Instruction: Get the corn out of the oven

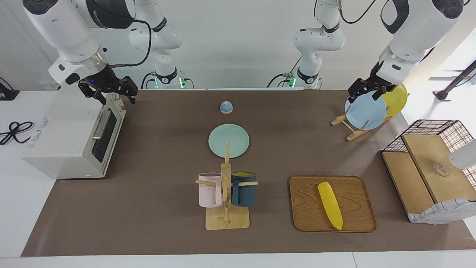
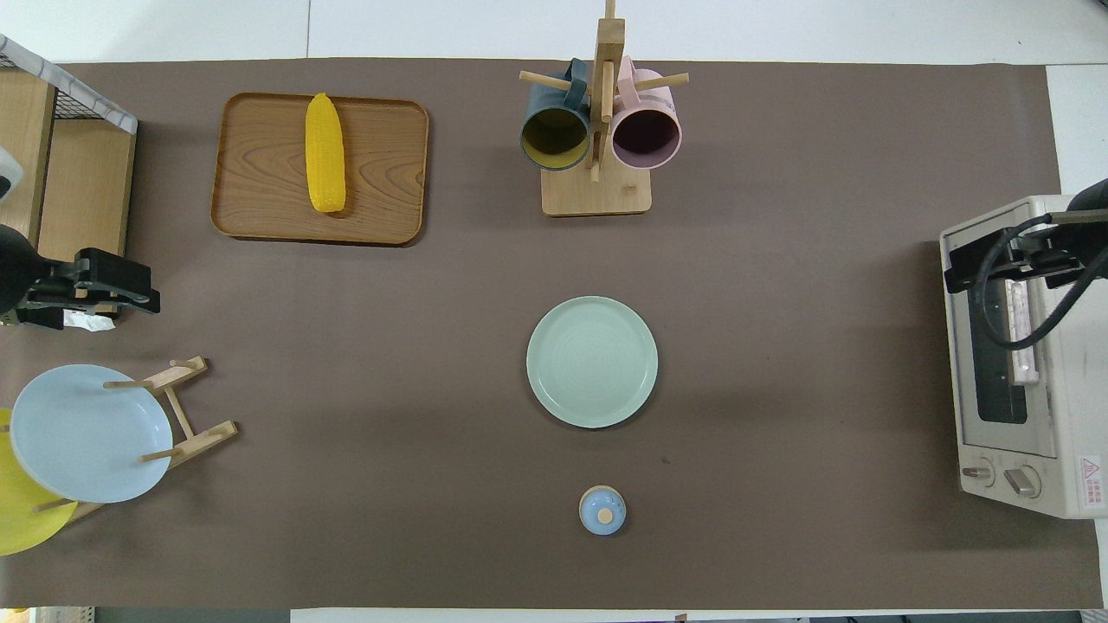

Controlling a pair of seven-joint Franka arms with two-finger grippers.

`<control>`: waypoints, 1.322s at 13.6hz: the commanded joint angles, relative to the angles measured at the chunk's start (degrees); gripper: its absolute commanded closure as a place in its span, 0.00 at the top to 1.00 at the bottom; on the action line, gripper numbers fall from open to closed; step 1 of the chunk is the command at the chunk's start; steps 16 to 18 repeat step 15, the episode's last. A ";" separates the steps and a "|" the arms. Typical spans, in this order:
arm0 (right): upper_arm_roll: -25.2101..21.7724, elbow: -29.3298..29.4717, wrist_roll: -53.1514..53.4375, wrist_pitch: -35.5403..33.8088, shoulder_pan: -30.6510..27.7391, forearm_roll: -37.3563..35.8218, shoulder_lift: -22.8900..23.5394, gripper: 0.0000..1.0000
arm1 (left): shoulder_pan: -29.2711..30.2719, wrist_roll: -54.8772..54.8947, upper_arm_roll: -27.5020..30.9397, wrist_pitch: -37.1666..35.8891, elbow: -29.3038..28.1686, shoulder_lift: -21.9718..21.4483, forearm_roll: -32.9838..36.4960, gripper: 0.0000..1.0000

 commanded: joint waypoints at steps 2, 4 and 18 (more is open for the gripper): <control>0.12 0.24 0.16 0.54 -0.21 -0.74 -0.11 1.00 | -0.12 0.57 -0.27 3.66 -2.37 -1.38 1.45 1.00; 0.12 0.24 0.16 0.45 -0.21 -0.74 -0.11 1.00 | 0.05 0.57 -0.27 2.27 2.78 1.85 1.02 1.00; 0.12 0.24 0.16 0.37 -0.29 -0.74 -0.20 1.00 | -0.47 1.18 -0.44 -0.20 7.39 5.39 1.01 1.00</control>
